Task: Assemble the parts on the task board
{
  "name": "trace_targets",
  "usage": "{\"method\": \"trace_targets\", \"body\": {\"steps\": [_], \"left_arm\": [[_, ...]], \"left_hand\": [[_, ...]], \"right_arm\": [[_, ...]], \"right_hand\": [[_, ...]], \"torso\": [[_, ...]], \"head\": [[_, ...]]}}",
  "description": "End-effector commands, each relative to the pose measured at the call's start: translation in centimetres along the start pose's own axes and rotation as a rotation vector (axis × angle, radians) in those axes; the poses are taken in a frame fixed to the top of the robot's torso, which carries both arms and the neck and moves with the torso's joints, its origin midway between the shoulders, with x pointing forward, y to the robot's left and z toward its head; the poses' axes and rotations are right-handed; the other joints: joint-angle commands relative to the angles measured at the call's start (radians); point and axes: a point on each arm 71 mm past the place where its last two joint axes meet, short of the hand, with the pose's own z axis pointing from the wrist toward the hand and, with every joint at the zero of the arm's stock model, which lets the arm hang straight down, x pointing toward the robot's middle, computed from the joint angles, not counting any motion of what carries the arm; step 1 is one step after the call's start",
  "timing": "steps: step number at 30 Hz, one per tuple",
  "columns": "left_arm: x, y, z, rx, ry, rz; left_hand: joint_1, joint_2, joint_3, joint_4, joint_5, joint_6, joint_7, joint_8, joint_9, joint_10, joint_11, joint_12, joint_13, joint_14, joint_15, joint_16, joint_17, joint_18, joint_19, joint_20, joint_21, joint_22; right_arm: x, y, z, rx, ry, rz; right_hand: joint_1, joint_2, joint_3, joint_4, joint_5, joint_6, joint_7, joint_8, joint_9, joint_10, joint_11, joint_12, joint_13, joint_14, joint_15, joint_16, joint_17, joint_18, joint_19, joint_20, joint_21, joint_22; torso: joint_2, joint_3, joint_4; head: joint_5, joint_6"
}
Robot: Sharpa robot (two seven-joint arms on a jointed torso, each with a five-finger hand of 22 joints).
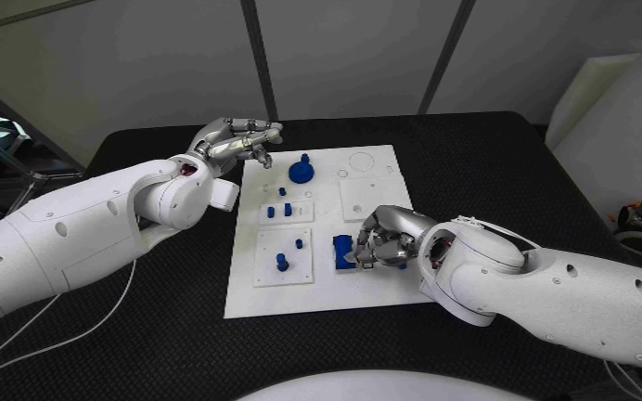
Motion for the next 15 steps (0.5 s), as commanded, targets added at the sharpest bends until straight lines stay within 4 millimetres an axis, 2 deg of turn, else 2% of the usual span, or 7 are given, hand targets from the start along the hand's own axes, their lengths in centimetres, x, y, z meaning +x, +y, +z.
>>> {"method": "trace_targets", "body": {"steps": [1,7,11,15], "left_arm": [[0.1,-0.2,0.0,0.006,0.013,-0.001],[0.0,-0.1,0.0,0.005,0.012,-0.001],[0.0,-0.1,0.0,0.005,0.011,0.0],[-0.1,-0.1,0.0,0.004,0.009,0.0]], "left_hand": [[-0.009,0.003,-0.001,0.003,-0.004,-0.006,0.001,0.004,-0.001,-0.007,0.001,0.006,0.002,-0.008,0.001,0.005,-0.001,-0.01,0.0,0.006,-0.004,-0.001],[-0.009,0.003,-0.001,0.003,-0.004,-0.006,0.001,0.004,-0.001,-0.007,0.001,0.006,0.002,-0.008,0.001,0.005,-0.001,-0.01,0.0,0.006,-0.004,-0.001],[-0.009,0.003,-0.001,0.003,-0.004,-0.006,0.001,0.004,-0.001,-0.007,0.001,0.006,0.002,-0.008,0.001,0.005,-0.001,-0.01,0.0,0.006,-0.004,-0.001],[-0.009,0.003,-0.001,0.003,-0.004,-0.007,0.002,0.004,-0.001,-0.007,0.001,0.007,0.002,-0.008,0.001,0.005,-0.002,-0.01,0.0,0.006,-0.004,-0.002]], "right_arm": [[-0.2,0.1,-0.1,-0.009,-0.018,-0.007],[-0.8,0.1,-0.8,-0.044,-0.08,0.027],[-1.5,-0.4,-1.7,-0.055,-0.117,0.064],[-2.2,-1.8,-2.7,-0.044,-0.138,0.069]], "right_hand": [[0.008,0.002,0.001,-0.005,-0.006,0.005,-0.004,0.004,0.001,0.003,-0.002,-0.003,-0.001,0.077,-0.005,0.006,0.129,0.0,0.004,0.001,0.003,0.0],[0.005,0.003,-0.008,0.006,0.018,-0.007,0.002,-0.009,-0.003,0.001,0.002,-0.008,-0.004,0.077,-0.003,0.005,0.128,0.0,0.003,0.002,0.002,-0.001],[-0.003,0.008,-0.018,0.027,0.062,-0.032,0.016,-0.043,-0.018,-0.004,0.013,-0.018,-0.01,0.076,0.005,0.003,0.126,0.0,0.001,0.007,0.0,-0.003],[0.034,0.027,-0.006,0.027,0.073,-0.038,0.026,-0.092,-0.043,-0.005,0.021,-0.024,-0.013,0.076,0.011,0.003,0.127,0.001,0.001,0.013,0.0,-0.002]], "torso": [[0.0,0.0016,-0.0008],[0.0,0.002,-0.0024],[0.0,0.0009,-0.0005],[-0.001,-0.0001,-0.0015]], "head": [[-0.001,0.001],[-0.001,0.003],[-0.005,0.004],[-0.009,0.006]]}}
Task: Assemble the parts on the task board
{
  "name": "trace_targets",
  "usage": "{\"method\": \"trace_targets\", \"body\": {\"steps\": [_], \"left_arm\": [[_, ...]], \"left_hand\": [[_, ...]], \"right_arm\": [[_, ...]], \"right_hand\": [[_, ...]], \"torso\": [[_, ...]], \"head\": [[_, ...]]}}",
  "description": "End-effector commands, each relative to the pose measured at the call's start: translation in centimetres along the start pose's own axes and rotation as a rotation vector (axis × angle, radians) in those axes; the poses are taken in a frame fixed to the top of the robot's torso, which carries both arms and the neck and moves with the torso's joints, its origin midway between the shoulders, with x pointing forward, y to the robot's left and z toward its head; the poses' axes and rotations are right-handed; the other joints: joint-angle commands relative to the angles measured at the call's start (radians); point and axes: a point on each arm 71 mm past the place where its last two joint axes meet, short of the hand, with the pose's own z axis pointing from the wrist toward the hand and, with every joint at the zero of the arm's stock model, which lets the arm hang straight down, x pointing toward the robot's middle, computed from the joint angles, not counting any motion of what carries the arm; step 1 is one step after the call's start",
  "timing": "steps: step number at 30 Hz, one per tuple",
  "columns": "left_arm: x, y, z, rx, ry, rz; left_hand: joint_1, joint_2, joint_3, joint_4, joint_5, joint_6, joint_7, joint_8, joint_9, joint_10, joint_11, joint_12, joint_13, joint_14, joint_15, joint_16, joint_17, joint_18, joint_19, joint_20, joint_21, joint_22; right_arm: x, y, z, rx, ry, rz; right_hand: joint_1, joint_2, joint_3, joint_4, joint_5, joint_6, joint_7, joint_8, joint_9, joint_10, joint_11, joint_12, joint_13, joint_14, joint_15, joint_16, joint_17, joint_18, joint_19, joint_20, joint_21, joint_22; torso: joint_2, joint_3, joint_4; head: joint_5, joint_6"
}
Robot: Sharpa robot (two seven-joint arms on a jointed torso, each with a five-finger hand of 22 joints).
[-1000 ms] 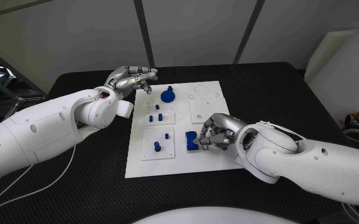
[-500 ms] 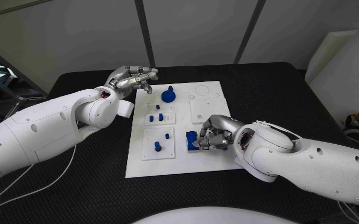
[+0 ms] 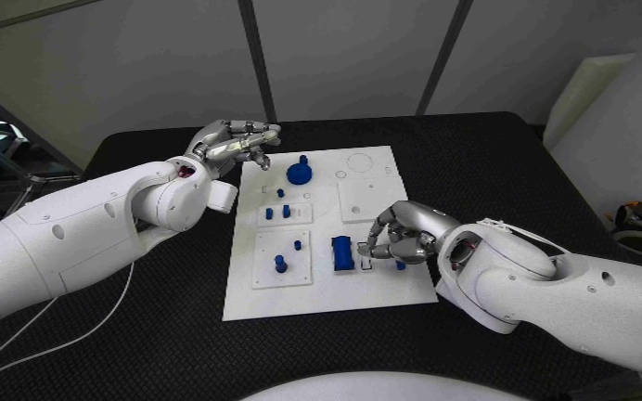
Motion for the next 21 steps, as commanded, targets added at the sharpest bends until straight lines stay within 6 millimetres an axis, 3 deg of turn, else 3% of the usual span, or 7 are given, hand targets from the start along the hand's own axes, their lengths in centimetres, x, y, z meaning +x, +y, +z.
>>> {"method": "trace_targets", "body": {"steps": [1,3,6,12,16,21], "left_arm": [[0.0,-0.1,0.0,0.005,0.009,0.0],[0.0,-0.1,0.0,0.005,0.008,0.001],[0.0,-0.2,-0.1,0.005,0.009,0.001],[0.1,-0.2,-0.1,0.006,0.01,0.0],[0.1,-0.2,-0.1,0.006,0.011,0.0],[0.1,-0.2,-0.1,0.006,0.012,-0.001]], "left_hand": [[-0.01,0.003,-0.002,0.003,-0.004,-0.007,0.002,0.005,0.0,-0.008,0.002,0.008,0.001,-0.009,0.001,0.005,-0.002,-0.01,0.0,0.006,-0.004,-0.002],[-0.01,0.003,-0.002,0.003,-0.004,-0.007,0.002,0.005,0.0,-0.008,0.002,0.008,0.001,-0.009,0.001,0.005,-0.002,-0.01,0.0,0.006,-0.004,-0.002],[-0.01,0.003,-0.002,0.003,-0.004,-0.007,0.002,0.005,0.0,-0.008,0.002,0.008,0.001,-0.009,0.001,0.005,-0.002,-0.01,0.0,0.006,-0.004,-0.002],[-0.01,0.003,-0.002,0.003,-0.004,-0.007,0.002,0.005,0.0,-0.008,0.002,0.008,0.001,-0.009,0.001,0.005,-0.002,-0.01,0.0,0.006,-0.004,-0.002],[-0.01,0.003,-0.002,0.003,-0.004,-0.007,0.002,0.005,0.0,-0.008,0.002,0.008,0.001,-0.009,0.001,0.005,-0.002,-0.01,0.0,0.006,-0.004,-0.002],[-0.01,0.003,-0.002,0.003,-0.004,-0.007,0.002,0.005,0.0,-0.008,0.002,0.008,0.001,-0.009,0.001,0.005,-0.002,-0.01,0.0,0.006,-0.004,-0.002]], "right_arm": [[-0.9,-0.5,-0.5,-0.031,-0.055,0.027],[-1.3,-1.5,-0.9,-0.013,-0.059,-0.004],[-1.8,-2.6,-1.4,0.014,-0.059,-0.045],[-2.0,-3.9,-1.9,0.067,-0.031,-0.143],[-1.9,-4.2,-1.9,0.082,-0.003,-0.203],[-1.7,-4.4,-1.7,0.091,0.016,-0.253]], "right_hand": [[0.034,0.018,0.016,-0.003,-0.007,0.0,0.006,-0.039,-0.022,-0.001,0.01,-0.008,-0.004,0.079,0.011,0.002,0.126,0.001,-0.001,0.008,0.0,0.0],[0.059,0.017,0.018,-0.001,-0.024,0.018,0.015,-0.09,-0.055,-0.002,0.017,-0.018,-0.01,0.078,0.016,0.001,0.125,0.001,-0.002,0.013,-0.001,0.001],[0.074,0.011,0.012,0.006,-0.037,0.047,0.017,-0.134,-0.082,0.001,0.018,-0.02,-0.01,0.079,0.019,0.003,0.128,0.001,-0.001,0.017,0.001,0.004],[0.047,-0.014,-0.021,0.028,-0.063,0.08,0.015,-0.158,-0.096,0.002,0.019,-0.026,-0.013,0.078,0.02,0.001,0.125,0.001,-0.001,0.019,0.0,0.004],[0.036,-0.018,-0.035,0.03,-0.083,0.088,0.014,-0.164,-0.098,0.002,0.019,-0.029,-0.014,0.077,0.02,-0.002,0.12,0.002,-0.004,0.019,-0.004,0.0],[0.022,-0.023,-0.048,0.032,-0.095,0.093,0.014,-0.168,-0.098,0.001,0.019,-0.031,-0.014,0.076,0.02,-0.004,0.118,0.003,-0.007,0.02,-0.007,-0.003]], "torso": [[-0.001,-0.0017,0.0],[0.0,-0.0023,-0.0008],[0.0,-0.0013,0.0001],[0.002,0.0001,-0.0013],[0.001,-0.0003,-0.0015],[-0.001,-0.0011,0.0027]], "head": [[-0.004,0.001],[-0.008,0.002],[-0.016,0.001],[-0.025,0.001],[-0.03,0.0],[-0.036,0.0]]}}
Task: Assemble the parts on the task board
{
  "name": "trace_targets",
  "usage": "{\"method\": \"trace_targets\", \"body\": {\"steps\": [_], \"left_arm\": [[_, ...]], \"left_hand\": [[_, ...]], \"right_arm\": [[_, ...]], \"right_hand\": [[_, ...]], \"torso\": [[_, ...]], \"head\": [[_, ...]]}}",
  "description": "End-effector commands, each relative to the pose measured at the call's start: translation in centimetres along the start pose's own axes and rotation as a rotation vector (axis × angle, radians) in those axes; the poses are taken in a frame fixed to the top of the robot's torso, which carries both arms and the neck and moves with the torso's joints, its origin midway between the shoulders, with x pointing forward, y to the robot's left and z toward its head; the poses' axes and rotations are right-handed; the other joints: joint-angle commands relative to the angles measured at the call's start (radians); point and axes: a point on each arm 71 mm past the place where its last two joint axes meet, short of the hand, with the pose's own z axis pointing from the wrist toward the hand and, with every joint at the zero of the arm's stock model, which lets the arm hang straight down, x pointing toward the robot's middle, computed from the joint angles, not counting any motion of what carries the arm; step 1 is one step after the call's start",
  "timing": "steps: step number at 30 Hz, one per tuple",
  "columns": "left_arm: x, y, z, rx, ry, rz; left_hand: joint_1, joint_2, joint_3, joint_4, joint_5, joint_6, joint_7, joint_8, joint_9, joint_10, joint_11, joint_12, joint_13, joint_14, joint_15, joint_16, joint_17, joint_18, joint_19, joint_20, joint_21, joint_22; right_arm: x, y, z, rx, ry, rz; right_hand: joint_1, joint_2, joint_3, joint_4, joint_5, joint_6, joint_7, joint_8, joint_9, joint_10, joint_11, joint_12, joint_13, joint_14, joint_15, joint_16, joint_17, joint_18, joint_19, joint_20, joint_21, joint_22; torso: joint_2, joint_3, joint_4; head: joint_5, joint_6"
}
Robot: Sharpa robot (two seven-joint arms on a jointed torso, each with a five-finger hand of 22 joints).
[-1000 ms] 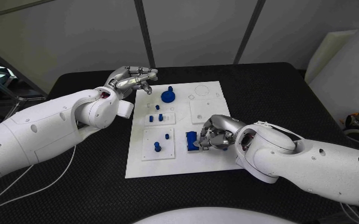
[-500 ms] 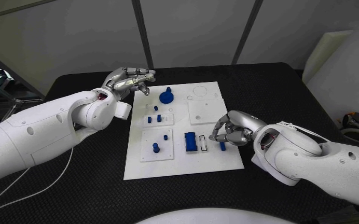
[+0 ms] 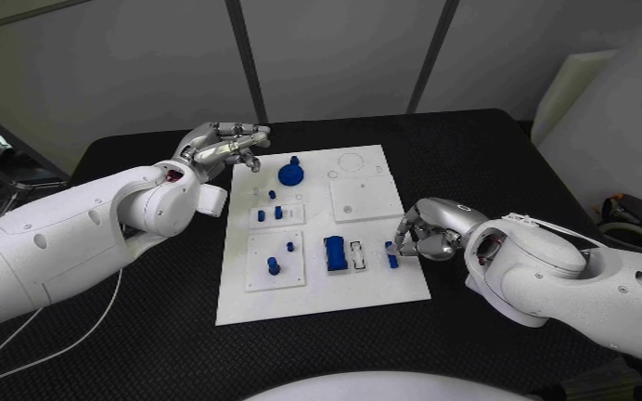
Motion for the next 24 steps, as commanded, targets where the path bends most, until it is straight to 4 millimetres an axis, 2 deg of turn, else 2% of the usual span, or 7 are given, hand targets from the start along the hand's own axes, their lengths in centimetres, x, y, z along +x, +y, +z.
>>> {"method": "trace_targets", "body": {"steps": [1,5,15,24], "left_arm": [[0.2,-0.1,0.0,0.007,0.012,-0.001],[0.2,-0.1,0.0,0.007,0.012,-0.001],[0.2,-0.1,0.0,0.007,0.012,-0.001],[0.2,-0.1,0.0,0.005,0.013,-0.001]], "left_hand": [[-0.01,0.003,-0.002,0.003,-0.004,-0.007,0.002,0.005,0.0,-0.008,0.002,0.004,0.001,-0.009,0.001,0.005,-0.001,-0.01,0.0,0.006,-0.005,-0.001],[-0.01,0.003,-0.002,0.003,-0.004,-0.007,0.002,0.005,0.0,-0.008,0.002,0.004,0.001,-0.009,0.001,0.005,-0.001,-0.01,0.0,0.006,-0.005,-0.001],[-0.01,0.003,-0.002,0.003,-0.004,-0.007,0.002,0.005,0.0,-0.008,0.002,0.004,0.001,-0.009,0.001,0.005,-0.001,-0.01,0.0,0.006,-0.005,-0.001],[-0.01,0.003,-0.002,0.003,-0.004,-0.007,0.002,0.005,0.0,-0.008,0.002,0.004,0.001,-0.009,0.001,0.005,-0.001,-0.01,0.0,0.006,-0.005,-0.001]], "right_arm": [[0.2,-0.1,0.2,0.008,0.031,-0.097],[0.5,0.2,0.6,0.003,0.04,-0.111],[1.8,0.5,1.1,-0.005,0.064,-0.141],[2.3,0.9,1.4,-0.018,0.08,-0.225]], "right_hand": [[-0.015,0.001,-0.009,0.0,-0.004,0.008,0.0,-0.004,0.0,0.001,0.005,-0.004,0.002,0.074,0.008,-0.005,0.117,0.003,-0.006,0.005,-0.007,-0.002],[-0.03,0.001,-0.019,0.002,-0.004,0.011,-0.001,-0.005,0.001,0.001,0.005,-0.005,0.002,0.073,0.008,-0.005,0.116,0.003,-0.007,0.005,-0.009,-0.003],[-0.034,0.002,-0.022,0.0,-0.005,0.015,-0.003,-0.004,0.002,0.001,0.004,-0.005,0.002,0.073,0.007,-0.006,0.114,0.004,-0.008,0.004,-0.011,-0.005],[0.017,0.002,-0.018,-0.024,0.0,0.024,-0.008,0.001,0.011,-0.002,-0.002,-0.006,0.004,0.073,0.002,-0.007,0.115,0.004,-0.009,0.001,-0.013,-0.007]], "torso": [[-0.001,-0.0007,0.0033],[-0.001,0.0002,0.0037],[0.001,0.0,0.0024],[0.0,0.0002,0.0032]], "head": [[-0.003,-0.001],[-0.001,-0.001],[0.0,-0.003],[0.001,-0.007]]}}
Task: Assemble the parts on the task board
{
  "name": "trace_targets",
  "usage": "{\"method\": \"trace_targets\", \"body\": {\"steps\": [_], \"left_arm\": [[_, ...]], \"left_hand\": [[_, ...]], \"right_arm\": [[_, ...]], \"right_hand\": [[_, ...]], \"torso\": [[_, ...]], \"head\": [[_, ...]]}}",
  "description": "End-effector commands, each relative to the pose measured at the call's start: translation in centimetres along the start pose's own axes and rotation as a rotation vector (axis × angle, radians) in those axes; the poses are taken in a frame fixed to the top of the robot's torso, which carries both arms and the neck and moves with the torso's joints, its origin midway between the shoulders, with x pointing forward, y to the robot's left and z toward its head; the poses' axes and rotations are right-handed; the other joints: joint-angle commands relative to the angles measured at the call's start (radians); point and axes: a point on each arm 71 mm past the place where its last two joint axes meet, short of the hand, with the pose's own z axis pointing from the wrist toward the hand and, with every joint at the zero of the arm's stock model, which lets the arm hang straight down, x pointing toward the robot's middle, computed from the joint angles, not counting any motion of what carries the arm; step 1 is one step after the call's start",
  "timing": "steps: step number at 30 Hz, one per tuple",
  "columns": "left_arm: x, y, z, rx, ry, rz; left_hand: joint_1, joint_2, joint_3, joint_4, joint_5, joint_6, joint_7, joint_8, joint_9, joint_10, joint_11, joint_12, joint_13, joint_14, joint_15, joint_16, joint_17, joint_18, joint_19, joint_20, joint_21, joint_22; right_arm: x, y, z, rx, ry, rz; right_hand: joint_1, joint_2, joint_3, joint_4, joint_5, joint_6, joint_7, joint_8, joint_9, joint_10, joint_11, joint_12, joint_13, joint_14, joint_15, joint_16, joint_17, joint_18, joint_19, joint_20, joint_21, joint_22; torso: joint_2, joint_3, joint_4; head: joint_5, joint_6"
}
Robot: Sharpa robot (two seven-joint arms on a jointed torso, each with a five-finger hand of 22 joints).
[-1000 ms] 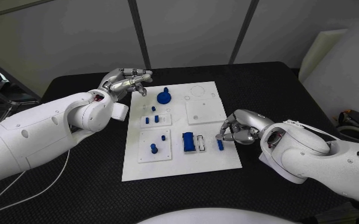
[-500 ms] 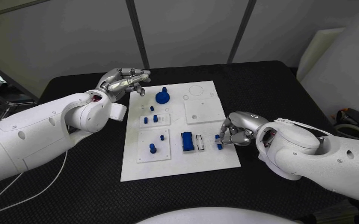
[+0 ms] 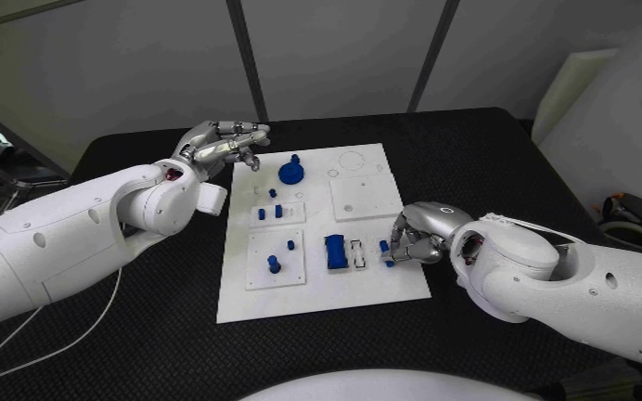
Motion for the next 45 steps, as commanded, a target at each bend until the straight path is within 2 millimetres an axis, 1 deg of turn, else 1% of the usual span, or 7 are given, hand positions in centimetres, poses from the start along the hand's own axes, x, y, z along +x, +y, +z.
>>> {"method": "trace_targets", "body": {"steps": [1,16,21,26,33,41,45], "left_arm": [[0.1,-0.1,0.0,0.005,0.012,-0.001],[0.0,-0.1,0.0,0.0,0.013,-0.001],[0.0,-0.1,0.0,-0.001,0.013,-0.001],[0.0,0.0,-0.1,-0.002,0.011,-0.001],[0.0,0.1,0.0,-0.004,0.011,-0.001],[0.0,0.1,0.0,-0.007,0.01,-0.001],[0.0,0.2,0.0,-0.009,0.012,-0.002]], "left_hand": [[-0.01,0.003,-0.002,0.003,-0.004,-0.007,0.002,0.005,0.0,-0.008,0.002,0.004,0.002,-0.009,0.001,0.005,-0.001,-0.01,0.0,0.006,-0.005,-0.001],[-0.01,0.003,-0.002,0.003,-0.004,-0.007,0.002,0.005,0.0,-0.008,0.002,0.004,0.002,-0.009,0.001,0.005,-0.001,-0.01,0.0,0.006,-0.005,-0.001],[-0.01,0.003,-0.002,0.003,-0.004,-0.007,0.002,0.005,0.0,-0.008,0.002,0.004,0.002,-0.009,0.001,0.005,-0.001,-0.01,0.0,0.006,-0.005,-0.001],[-0.01,0.003,-0.002,0.003,-0.004,-0.007,0.002,0.005,0.0,-0.008,0.002,0.004,0.002,-0.009,0.001,0.005,-0.001,-0.01,0.0,0.006,-0.005,-0.001],[-0.01,0.004,-0.002,0.004,-0.004,-0.009,0.002,0.006,0.0,-0.011,0.002,0.006,0.002,-0.009,0.001,0.006,-0.002,-0.01,0.0,0.007,-0.006,-0.002],[-0.01,0.004,-0.001,0.004,-0.003,-0.009,0.002,0.006,0.0,-0.011,0.002,0.007,0.002,-0.009,0.001,0.006,-0.003,-0.01,0.0,0.007,-0.006,-0.002],[-0.009,0.005,-0.001,0.004,-0.003,-0.009,0.002,0.006,0.0,-0.012,0.002,0.007,0.002,-0.01,0.001,0.007,-0.003,-0.01,0.001,0.007,-0.006,-0.003]], "right_arm": [[0.9,0.1,0.1,-0.001,0.047,-0.104],[2.0,1.2,0.7,-0.027,0.054,-0.334],[2.0,1.2,0.9,-0.021,0.056,-0.368],[1.9,0.9,0.7,0.001,0.045,-0.329],[1.9,0.4,0.1,0.033,0.078,-0.177],[1.9,0.3,-0.3,0.054,0.089,-0.037],[1.6,0.2,-0.5,0.061,0.074,0.016]], "right_hand": [[0.022,-0.006,0.001,-0.011,-0.001,0.004,0.001,-0.008,-0.001,-0.002,-0.002,-0.007,0.001,0.073,0.002,-0.003,0.115,0.004,-0.006,-0.003,-0.006,-0.002],[0.059,-0.023,-0.008,-0.031,0.001,-0.007,0.006,-0.011,0.007,-0.012,0.003,-0.018,-0.004,0.07,0.005,-0.012,0.102,0.006,-0.014,-0.002,-0.018,-0.013],[0.084,-0.016,-0.002,-0.042,0.041,-0.015,0.008,-0.011,0.012,-0.019,0.004,-0.023,-0.005,0.069,0.006,-0.016,0.098,0.007,-0.017,-0.001,-0.022,-0.017],[0.157,0.042,0.066,-0.059,0.036,-0.014,0.003,-0.013,0.015,-0.024,-0.003,-0.028,-0.007,0.07,0.0,-0.015,0.101,0.007,-0.014,-0.005,-0.02,-0.013],[0.202,0.057,0.148,-0.071,0.058,-0.003,-0.001,-0.014,0.017,-0.021,-0.007,-0.026,-0.004,0.072,-0.004,-0.012,0.107,0.005,-0.008,-0.01,-0.014,-0.005],[0.156,0.015,0.201,-0.041,0.056,0.004,-0.003,-0.017,0.021,-0.011,-0.007,-0.018,0.0,0.074,-0.003,-0.007,0.116,0.003,-0.003,-0.01,-0.006,0.004],[0.116,-0.016,0.211,-0.013,0.054,0.005,-0.003,-0.022,0.021,-0.009,-0.007,-0.017,0.001,0.074,-0.002,-0.006,0.117,0.003,-0.002,-0.009,-0.006,0.006]], "torso": [[-0.001,0.0,-0.0005],[-0.001,-0.0005,0.0002],[-0.002,-0.0008,0.0004],[-0.001,0.0015,-0.0016],[-0.002,-0.0007,-0.0004],[0.0,0.0007,-0.0023],[-0.001,-0.0017,-0.0004]], "head": [[0.0,-0.002],[0.0,-0.001],[0.001,0.0],[0.006,0.001],[0.002,0.003],[0.001,0.003],[-0.003,0.003]]}}
